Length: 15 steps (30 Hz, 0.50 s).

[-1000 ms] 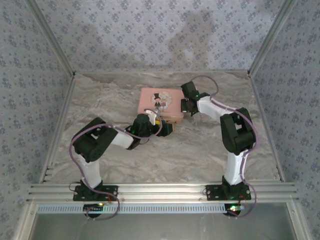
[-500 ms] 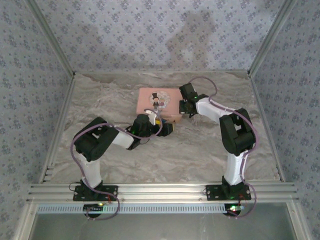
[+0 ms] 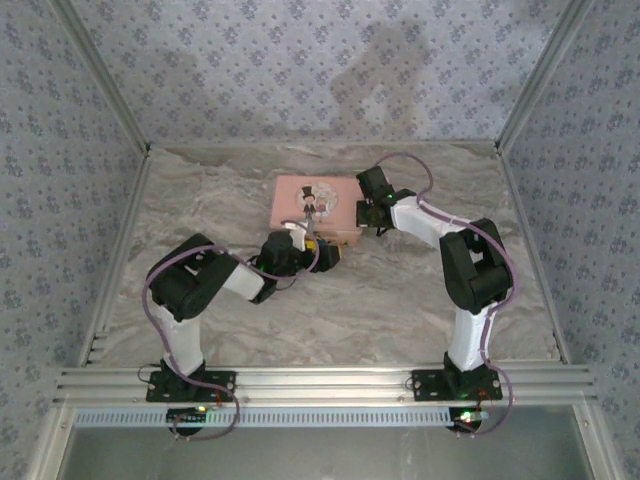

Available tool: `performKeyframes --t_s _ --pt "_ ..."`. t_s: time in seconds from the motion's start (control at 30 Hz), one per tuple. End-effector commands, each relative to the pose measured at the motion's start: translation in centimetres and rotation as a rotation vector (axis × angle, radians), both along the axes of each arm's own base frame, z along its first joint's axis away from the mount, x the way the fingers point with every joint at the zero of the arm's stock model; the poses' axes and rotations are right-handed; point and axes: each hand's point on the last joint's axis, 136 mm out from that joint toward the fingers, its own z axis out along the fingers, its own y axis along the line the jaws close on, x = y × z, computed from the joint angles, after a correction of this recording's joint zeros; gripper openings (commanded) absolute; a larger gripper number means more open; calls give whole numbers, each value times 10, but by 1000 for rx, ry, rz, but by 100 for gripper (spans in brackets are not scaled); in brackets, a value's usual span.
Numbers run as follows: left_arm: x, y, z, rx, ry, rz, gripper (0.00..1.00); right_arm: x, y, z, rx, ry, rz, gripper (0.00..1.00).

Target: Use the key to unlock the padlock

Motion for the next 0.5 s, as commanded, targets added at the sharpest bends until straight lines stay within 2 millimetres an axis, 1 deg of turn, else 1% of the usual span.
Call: performKeyframes --t_s 0.0,0.17,0.27,0.3,0.33,0.47 --pt "-4 -10 20 -92 -44 -79 86 -2 9 14 34 -29 8 0" --pt "-8 -6 19 -121 -32 -99 81 -3 8 13 25 -27 6 0" --pt "-10 -7 21 -149 -25 -116 75 -4 8 12 23 -27 6 0" --pt "-10 -6 21 -152 -22 -112 75 -4 9 12 22 -26 7 0" --pt "-9 -4 20 -149 -22 -98 76 -4 9 13 22 -26 8 0" --pt "-5 9 12 -102 -32 -36 87 -5 10 14 19 -29 12 0"
